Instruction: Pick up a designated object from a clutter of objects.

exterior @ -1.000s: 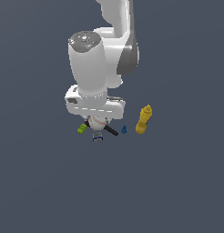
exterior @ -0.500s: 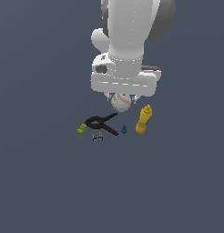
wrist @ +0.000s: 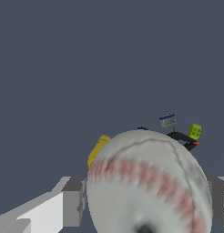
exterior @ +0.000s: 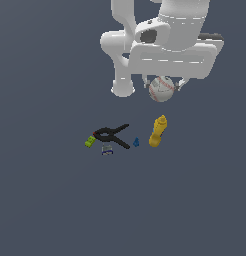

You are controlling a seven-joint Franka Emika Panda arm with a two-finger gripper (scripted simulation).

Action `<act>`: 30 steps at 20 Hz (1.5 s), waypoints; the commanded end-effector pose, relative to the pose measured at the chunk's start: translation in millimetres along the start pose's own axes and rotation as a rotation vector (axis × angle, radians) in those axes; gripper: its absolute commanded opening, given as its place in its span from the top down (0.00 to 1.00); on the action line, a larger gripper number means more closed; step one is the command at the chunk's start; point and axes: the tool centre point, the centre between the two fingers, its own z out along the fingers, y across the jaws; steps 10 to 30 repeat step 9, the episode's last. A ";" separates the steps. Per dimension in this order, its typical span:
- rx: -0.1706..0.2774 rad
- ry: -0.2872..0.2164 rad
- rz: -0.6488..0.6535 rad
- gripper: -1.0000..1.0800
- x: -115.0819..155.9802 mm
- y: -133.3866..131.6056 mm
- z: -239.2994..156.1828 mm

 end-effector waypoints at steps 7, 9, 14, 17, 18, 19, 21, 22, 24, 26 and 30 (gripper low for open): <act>0.002 0.000 0.002 1.00 -7.9 -27.0 -27.3; 0.002 0.000 0.002 1.00 -8.1 -28.0 -28.2; 0.002 0.000 0.002 1.00 -8.1 -28.0 -28.2; 0.002 0.000 0.002 1.00 -8.1 -28.0 -28.2; 0.002 0.000 0.002 1.00 -8.1 -28.0 -28.2; 0.002 0.000 0.002 1.00 -8.1 -28.0 -28.2; 0.002 0.000 0.002 1.00 -8.1 -28.0 -28.2; 0.002 0.000 0.002 1.00 -8.1 -28.0 -28.2; 0.002 0.000 0.002 1.00 -8.1 -28.0 -28.2; 0.002 0.000 0.002 1.00 -8.1 -28.0 -28.2; 0.002 0.000 0.002 1.00 -8.1 -28.0 -28.2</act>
